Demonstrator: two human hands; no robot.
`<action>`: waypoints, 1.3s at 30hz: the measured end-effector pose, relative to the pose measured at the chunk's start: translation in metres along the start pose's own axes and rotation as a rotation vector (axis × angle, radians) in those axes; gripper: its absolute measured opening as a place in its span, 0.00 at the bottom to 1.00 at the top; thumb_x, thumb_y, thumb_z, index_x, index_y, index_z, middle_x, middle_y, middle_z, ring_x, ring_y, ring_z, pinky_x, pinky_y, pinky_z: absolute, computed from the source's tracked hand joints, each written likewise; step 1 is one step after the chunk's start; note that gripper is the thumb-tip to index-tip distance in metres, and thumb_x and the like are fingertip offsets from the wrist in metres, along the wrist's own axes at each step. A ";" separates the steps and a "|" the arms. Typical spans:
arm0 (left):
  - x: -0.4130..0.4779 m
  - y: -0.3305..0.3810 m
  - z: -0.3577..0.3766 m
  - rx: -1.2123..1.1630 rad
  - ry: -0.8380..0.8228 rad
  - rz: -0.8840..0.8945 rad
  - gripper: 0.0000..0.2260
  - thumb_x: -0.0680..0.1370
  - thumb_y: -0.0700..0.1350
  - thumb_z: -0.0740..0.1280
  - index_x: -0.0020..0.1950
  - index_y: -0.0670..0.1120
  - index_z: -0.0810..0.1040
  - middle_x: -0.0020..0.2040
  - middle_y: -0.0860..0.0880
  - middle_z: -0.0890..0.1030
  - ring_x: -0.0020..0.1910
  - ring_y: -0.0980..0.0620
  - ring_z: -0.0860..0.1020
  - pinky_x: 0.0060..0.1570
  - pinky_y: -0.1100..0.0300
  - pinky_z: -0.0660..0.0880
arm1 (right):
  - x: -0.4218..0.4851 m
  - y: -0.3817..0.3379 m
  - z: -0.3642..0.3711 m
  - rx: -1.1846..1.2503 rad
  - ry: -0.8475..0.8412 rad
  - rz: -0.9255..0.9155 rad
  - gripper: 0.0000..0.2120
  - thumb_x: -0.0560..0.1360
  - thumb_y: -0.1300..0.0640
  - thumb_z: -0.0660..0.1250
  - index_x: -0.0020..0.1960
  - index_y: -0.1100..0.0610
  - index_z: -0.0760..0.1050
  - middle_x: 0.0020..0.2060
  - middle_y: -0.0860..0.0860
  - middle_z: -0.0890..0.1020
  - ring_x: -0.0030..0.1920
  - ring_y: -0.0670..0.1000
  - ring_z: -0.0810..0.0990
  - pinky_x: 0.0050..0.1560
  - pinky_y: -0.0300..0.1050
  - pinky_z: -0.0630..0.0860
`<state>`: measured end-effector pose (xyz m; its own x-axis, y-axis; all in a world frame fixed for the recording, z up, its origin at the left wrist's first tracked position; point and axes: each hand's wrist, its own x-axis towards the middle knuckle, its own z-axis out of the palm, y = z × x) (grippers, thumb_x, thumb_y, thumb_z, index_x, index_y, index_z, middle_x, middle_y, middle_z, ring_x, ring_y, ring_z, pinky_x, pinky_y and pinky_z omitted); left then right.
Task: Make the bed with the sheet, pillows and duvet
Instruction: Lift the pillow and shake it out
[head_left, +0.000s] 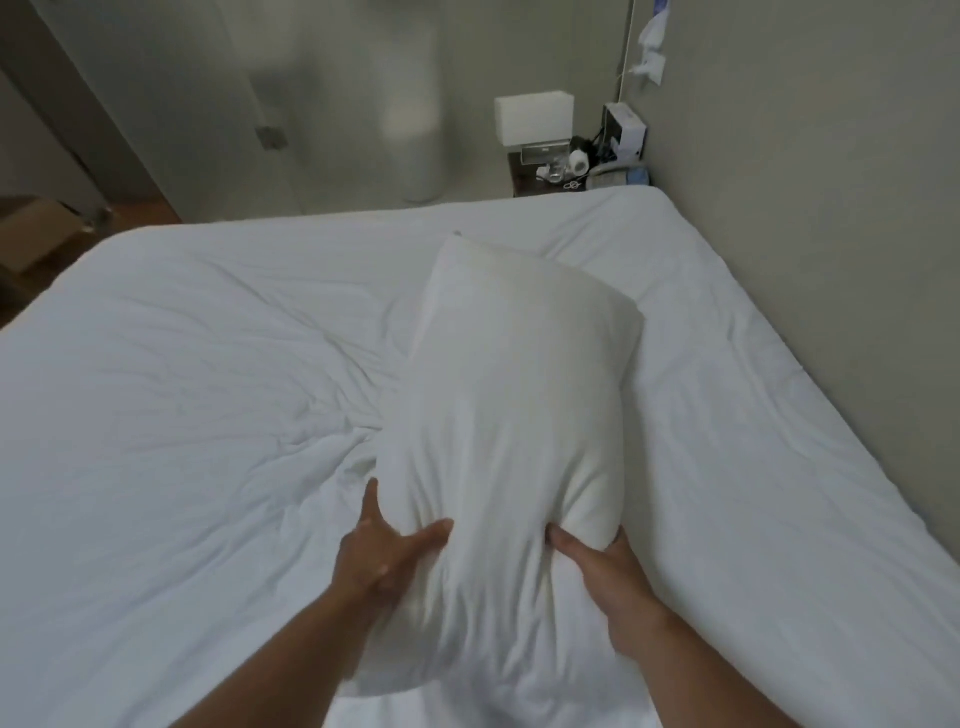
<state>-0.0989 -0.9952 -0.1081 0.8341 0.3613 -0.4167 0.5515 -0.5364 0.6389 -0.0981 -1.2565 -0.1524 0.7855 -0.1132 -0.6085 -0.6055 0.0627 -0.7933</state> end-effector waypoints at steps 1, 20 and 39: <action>-0.013 0.007 0.003 -0.073 0.011 0.017 0.52 0.60 0.67 0.78 0.78 0.54 0.60 0.65 0.47 0.79 0.63 0.42 0.78 0.64 0.51 0.73 | -0.003 -0.002 -0.003 0.030 0.027 0.006 0.42 0.56 0.43 0.84 0.66 0.50 0.73 0.55 0.47 0.83 0.55 0.51 0.81 0.62 0.54 0.77; -0.207 0.006 -0.011 -0.752 -0.760 -0.121 0.20 0.77 0.58 0.65 0.61 0.45 0.81 0.48 0.41 0.86 0.45 0.46 0.85 0.40 0.56 0.81 | -0.294 -0.009 -0.165 -0.142 0.054 -0.291 0.44 0.45 0.47 0.81 0.61 0.45 0.73 0.59 0.33 0.78 0.62 0.36 0.75 0.68 0.39 0.65; -0.491 0.064 -0.035 -0.527 -1.079 0.659 0.26 0.70 0.43 0.79 0.65 0.54 0.76 0.58 0.56 0.82 0.58 0.57 0.80 0.61 0.56 0.74 | -0.722 0.070 -0.104 -0.134 1.241 -0.300 0.15 0.57 0.48 0.80 0.43 0.40 0.83 0.40 0.35 0.85 0.39 0.35 0.83 0.33 0.35 0.75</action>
<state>-0.4735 -1.1801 0.1602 0.6635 -0.7440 -0.0793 0.1880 0.0632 0.9801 -0.7207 -1.2734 0.2332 0.2915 -0.9536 0.0757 -0.4910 -0.2171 -0.8436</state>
